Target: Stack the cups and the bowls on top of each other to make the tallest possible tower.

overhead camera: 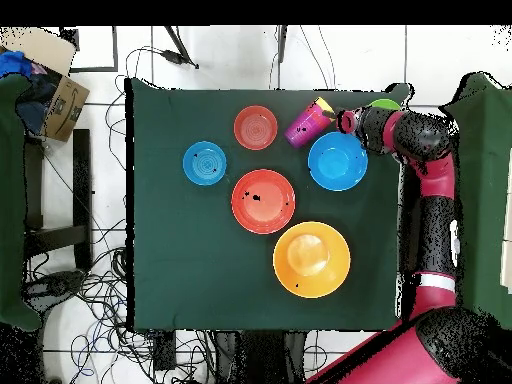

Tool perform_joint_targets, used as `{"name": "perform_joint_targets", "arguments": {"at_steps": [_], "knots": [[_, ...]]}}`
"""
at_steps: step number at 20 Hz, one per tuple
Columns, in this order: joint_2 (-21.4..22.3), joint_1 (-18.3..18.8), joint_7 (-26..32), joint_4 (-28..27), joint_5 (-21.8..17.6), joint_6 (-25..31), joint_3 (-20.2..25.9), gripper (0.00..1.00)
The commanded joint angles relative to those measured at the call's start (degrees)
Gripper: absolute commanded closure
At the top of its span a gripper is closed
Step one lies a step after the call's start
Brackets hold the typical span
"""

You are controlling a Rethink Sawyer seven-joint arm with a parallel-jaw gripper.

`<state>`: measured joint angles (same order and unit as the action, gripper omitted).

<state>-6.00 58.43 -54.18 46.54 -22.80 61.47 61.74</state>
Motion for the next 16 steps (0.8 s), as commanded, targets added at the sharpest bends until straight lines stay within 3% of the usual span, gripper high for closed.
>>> {"name": "perform_joint_targets", "arguments": {"at_steps": [1, 7, 16], "knots": [[-1.4, -1.5, 15.3, 1.6, -0.7, 6.0, -4.7, 0.00], [-2.2, -1.4, 16.0, 2.2, 1.2, 8.4, -3.8, 0.00], [-4.4, -1.4, 17.5, 3.3, 2.4, 7.1, -3.4, 0.00]]}}
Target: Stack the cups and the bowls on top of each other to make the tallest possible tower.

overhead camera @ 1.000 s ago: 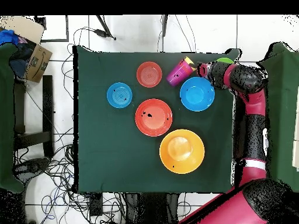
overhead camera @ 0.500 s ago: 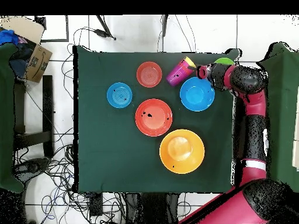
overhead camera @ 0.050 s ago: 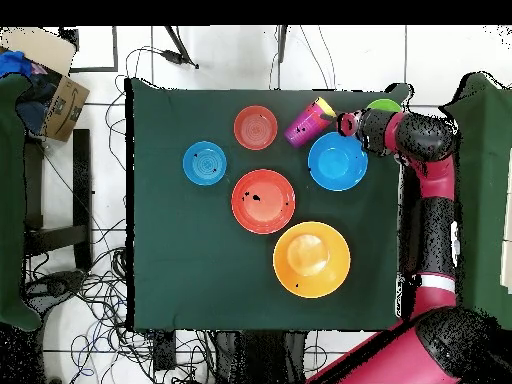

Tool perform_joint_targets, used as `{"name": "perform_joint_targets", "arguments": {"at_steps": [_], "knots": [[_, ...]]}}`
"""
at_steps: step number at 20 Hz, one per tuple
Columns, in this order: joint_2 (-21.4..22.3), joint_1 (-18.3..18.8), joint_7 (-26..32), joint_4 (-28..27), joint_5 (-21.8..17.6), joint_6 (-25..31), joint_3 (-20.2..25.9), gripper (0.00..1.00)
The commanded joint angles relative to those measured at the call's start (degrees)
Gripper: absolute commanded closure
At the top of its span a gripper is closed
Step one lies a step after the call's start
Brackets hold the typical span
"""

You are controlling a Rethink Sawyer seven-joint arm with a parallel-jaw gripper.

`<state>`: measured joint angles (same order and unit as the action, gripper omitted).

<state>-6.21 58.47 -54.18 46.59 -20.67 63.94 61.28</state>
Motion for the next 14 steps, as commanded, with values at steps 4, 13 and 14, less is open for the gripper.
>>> {"name": "perform_joint_targets", "arguments": {"at_steps": [4, 13, 14], "knots": [[-5.5, -1.7, 18.7, 3.5, 0.1, 3.3, -2.7, 0.00], [-6.5, -1.9, 18.9, 3.5, 0.7, 3.2, -3.3, 0.00], [-6.4, -1.7, 18.5, 4.1, 0.9, 3.1, -3.3, 0.00]]}}
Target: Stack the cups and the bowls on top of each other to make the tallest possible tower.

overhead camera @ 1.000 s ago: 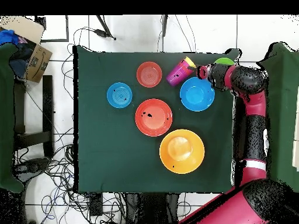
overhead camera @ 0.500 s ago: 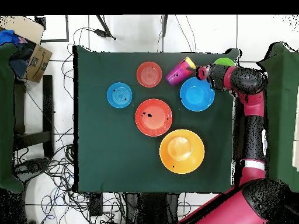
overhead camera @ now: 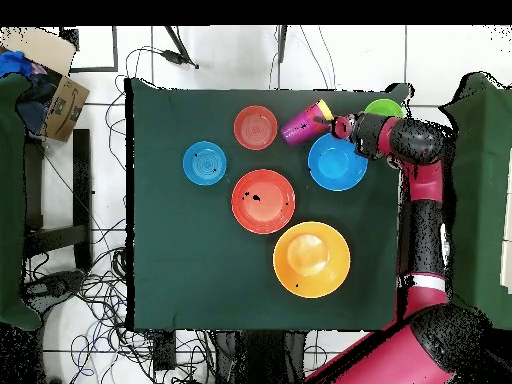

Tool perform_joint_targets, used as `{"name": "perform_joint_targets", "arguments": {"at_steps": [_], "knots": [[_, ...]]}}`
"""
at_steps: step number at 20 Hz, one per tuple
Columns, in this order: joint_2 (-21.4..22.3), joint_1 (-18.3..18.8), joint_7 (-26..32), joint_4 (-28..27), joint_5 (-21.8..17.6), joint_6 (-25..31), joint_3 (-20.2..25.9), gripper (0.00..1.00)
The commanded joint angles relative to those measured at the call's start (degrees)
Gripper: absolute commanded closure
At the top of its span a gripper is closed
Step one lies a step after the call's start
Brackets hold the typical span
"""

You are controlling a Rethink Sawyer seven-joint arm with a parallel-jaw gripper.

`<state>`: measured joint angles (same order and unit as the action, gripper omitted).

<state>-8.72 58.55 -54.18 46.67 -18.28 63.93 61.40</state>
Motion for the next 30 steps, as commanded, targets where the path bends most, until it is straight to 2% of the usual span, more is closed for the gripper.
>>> {"name": "perform_joint_targets", "arguments": {"at_steps": [1, 7, 17, 24, 30], "knots": [[-3.7, -1.6, 18.2, 4.6, -1.5, 2.6, -3.5, 0.00], [-1.4, -0.1, 13.6, 10.6, -1.4, 0.4, -3.7, 0.00], [-0.5, 1.1, 9.0, 16.7, 0.2, 2.2, -3.5, 0.00], [2.2, 1.6, 6.0, 19.5, -1.3, -1.8, -3.8, 0.00], [4.7, -0.5, 0.8, 17.4, -2.3, -6.5, -4.7, 0.00]]}}
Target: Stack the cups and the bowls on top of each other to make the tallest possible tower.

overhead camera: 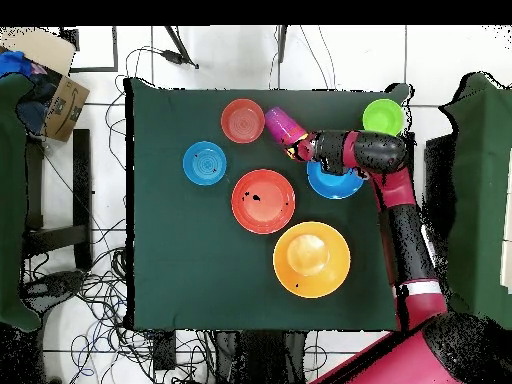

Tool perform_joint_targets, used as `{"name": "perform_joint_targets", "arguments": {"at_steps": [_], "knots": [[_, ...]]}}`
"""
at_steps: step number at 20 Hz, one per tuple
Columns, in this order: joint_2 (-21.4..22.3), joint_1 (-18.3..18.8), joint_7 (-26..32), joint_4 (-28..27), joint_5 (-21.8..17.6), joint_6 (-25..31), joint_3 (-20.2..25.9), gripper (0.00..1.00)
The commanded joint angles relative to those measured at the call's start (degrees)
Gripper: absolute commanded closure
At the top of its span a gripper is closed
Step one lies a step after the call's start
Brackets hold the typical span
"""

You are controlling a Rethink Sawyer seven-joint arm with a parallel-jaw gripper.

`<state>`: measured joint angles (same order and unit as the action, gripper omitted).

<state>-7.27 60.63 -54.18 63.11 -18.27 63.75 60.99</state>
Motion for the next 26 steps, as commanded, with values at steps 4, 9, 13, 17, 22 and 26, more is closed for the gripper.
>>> {"name": "perform_joint_targets", "arguments": {"at_steps": [4, 9, 13, 17, 22, 26], "knots": [[3.0, -2.9, -0.1, -0.4, -2.2, -9.6, -4.5, 0.00], [1.3, -2.9, 0.3, -2.5, -1.4, -14.4, -3.7, 0.00], [0.7, -3.4, 0.4, -3.7, -0.5, -15.8, -3.7, 0.00], [0.9, -3.8, -0.9, -4.1, -0.3, -18.0, -4.1, 0.00], [1.4, -4.1, -2.7, -3.9, -1.0, -22.7, -4.5, 0.00], [1.2, -4.0, -1.4, -3.8, -0.8, -23.1, -4.5, 1.00]]}}
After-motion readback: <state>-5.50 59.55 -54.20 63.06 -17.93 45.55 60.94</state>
